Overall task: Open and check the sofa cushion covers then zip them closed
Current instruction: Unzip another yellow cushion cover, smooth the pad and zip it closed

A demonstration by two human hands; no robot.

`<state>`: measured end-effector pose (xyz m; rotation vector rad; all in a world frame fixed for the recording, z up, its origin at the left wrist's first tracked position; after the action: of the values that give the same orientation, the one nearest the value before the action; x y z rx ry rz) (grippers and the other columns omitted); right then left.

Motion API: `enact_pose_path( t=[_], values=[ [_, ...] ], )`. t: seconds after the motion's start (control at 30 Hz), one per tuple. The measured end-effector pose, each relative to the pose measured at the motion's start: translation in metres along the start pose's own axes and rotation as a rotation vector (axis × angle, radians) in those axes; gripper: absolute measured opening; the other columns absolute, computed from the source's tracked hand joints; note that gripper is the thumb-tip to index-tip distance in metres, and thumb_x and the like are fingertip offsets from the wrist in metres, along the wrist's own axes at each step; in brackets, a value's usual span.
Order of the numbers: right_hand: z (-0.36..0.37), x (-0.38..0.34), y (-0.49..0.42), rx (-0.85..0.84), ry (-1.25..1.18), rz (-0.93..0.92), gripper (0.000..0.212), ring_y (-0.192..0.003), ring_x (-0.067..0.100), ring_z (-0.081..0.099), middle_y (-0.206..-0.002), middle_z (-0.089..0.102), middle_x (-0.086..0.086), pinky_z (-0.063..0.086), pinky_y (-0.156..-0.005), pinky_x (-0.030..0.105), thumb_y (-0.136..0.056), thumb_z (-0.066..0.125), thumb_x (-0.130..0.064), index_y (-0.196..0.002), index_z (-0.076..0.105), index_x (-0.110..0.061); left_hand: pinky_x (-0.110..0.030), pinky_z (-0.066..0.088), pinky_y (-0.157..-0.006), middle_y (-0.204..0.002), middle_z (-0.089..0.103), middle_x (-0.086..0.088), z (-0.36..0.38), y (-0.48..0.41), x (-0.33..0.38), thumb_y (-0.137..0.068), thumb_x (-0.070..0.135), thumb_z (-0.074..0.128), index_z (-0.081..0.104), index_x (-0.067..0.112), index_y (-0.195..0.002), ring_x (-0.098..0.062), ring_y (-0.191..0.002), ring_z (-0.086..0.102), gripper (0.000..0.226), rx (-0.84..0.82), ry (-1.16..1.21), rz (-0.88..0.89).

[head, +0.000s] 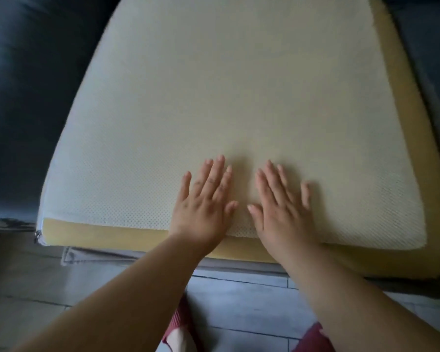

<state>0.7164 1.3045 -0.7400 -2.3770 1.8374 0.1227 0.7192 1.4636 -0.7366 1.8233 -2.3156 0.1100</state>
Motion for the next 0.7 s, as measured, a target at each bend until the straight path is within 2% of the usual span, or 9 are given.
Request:
enact_pose_path(
  t=[0.03,0.1,0.2,0.27,0.37,0.43,0.53,0.6,0.7],
  values=[
    [0.006,0.007,0.006,-0.049,-0.008,-0.008,0.065,-0.146,0.025,0.027,-0.159,0.027,0.005,0.028,-0.107,0.066,-0.093,0.037,-0.048,-0.147,0.041,-0.011,-0.044,0.001,-0.118,-0.161,0.0,0.004,0.009,0.0,0.003,-0.097,0.051,0.018,0.017,0.021,-0.154,-0.015,-0.148,-0.003,0.064,-0.053,-0.015,-0.025],
    [0.003,0.021,0.011,-0.029,-0.039,0.003,0.065,-0.146,0.025,0.028,-0.159,0.029,0.006,0.025,-0.109,0.066,-0.093,0.038,-0.048,-0.147,0.042,-0.012,-0.04,-0.007,-0.118,-0.159,-0.007,0.008,0.014,-0.001,0.007,-0.096,0.053,0.012,0.012,0.023,-0.154,-0.011,-0.147,-0.011,0.065,-0.056,-0.024,-0.082],
    [-0.021,0.046,0.012,0.108,-0.033,0.076,0.064,-0.149,0.025,0.019,-0.162,0.017,0.006,0.014,-0.113,0.06,-0.097,0.036,-0.044,-0.152,0.031,-0.011,-0.045,-0.001,-0.118,-0.16,0.0,0.002,-0.005,-0.014,0.042,-0.099,0.048,0.019,0.015,0.017,-0.153,-0.016,-0.148,-0.002,0.063,0.038,0.001,0.008],
    [-0.02,0.068,0.022,0.05,0.0,0.113,0.066,-0.15,0.024,0.013,-0.163,0.01,0.005,0.012,-0.115,0.059,-0.097,0.031,-0.046,-0.153,0.027,-0.012,-0.044,-0.002,-0.118,-0.16,-0.003,0.002,-0.001,-0.024,0.071,-0.098,0.048,0.017,0.013,0.018,-0.154,-0.017,-0.148,-0.004,0.063,0.016,0.021,0.06],
    [-0.008,0.088,0.036,-0.106,-0.026,0.089,0.067,-0.149,0.024,0.016,-0.162,0.02,0.006,0.018,-0.115,0.063,-0.096,0.026,-0.049,-0.151,0.034,-0.012,-0.041,-0.009,-0.118,-0.158,-0.014,0.01,0.023,-0.028,0.089,-0.093,0.056,0.004,0.005,0.025,-0.155,-0.009,-0.145,-0.018,0.069,-0.115,-0.023,0.028],
    [-0.019,0.104,0.039,-0.028,-0.066,0.1,0.065,-0.149,0.024,0.018,-0.161,0.022,0.006,0.014,-0.115,0.063,-0.096,0.029,-0.048,-0.15,0.035,-0.013,-0.041,-0.011,-0.118,-0.159,-0.012,0.01,0.027,-0.029,0.094,-0.093,0.056,0.004,0.007,0.025,-0.155,-0.008,-0.145,-0.017,0.069,-0.1,-0.032,-0.019],
    [-0.045,0.138,0.047,0.131,-0.039,0.18,0.064,-0.15,0.025,0.012,-0.163,0.011,0.005,0.006,-0.116,0.058,-0.098,0.033,-0.045,-0.153,0.027,-0.013,-0.046,-0.004,-0.118,-0.16,-0.001,0.003,0.011,-0.038,0.13,-0.098,0.05,0.015,0.014,0.017,-0.153,-0.015,-0.148,-0.003,0.064,0.025,0.001,0.077],
    [-0.038,0.163,0.062,0.063,-0.007,0.22,0.066,-0.151,0.024,0.01,-0.163,0.007,0.004,0.01,-0.117,0.062,-0.098,0.029,-0.047,-0.155,0.024,-0.013,-0.045,-0.004,-0.118,-0.159,-0.004,0.003,0.018,-0.044,0.16,-0.098,0.049,0.016,0.012,0.018,-0.154,-0.016,-0.148,-0.005,0.064,0.014,0.02,0.148],
    [-0.024,0.18,0.076,-0.061,-0.041,0.196,0.067,-0.149,0.023,0.017,-0.161,0.022,0.005,0.021,-0.113,0.065,-0.096,0.027,-0.051,-0.151,0.033,-0.013,-0.042,-0.007,-0.118,-0.159,-0.01,0.007,0.042,-0.045,0.179,-0.094,0.056,0.005,0.011,0.022,-0.155,-0.01,-0.146,-0.015,0.07,-0.115,-0.008,0.135]
  ],
)
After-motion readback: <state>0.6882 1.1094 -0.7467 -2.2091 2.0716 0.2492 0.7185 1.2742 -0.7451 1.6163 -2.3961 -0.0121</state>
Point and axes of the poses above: each hand's wrist, its own y-axis away from the middle knuckle, its own z-axis out of the palm, x = y × z, the point moved 3 cm from there along -y, towards the middle knuckle
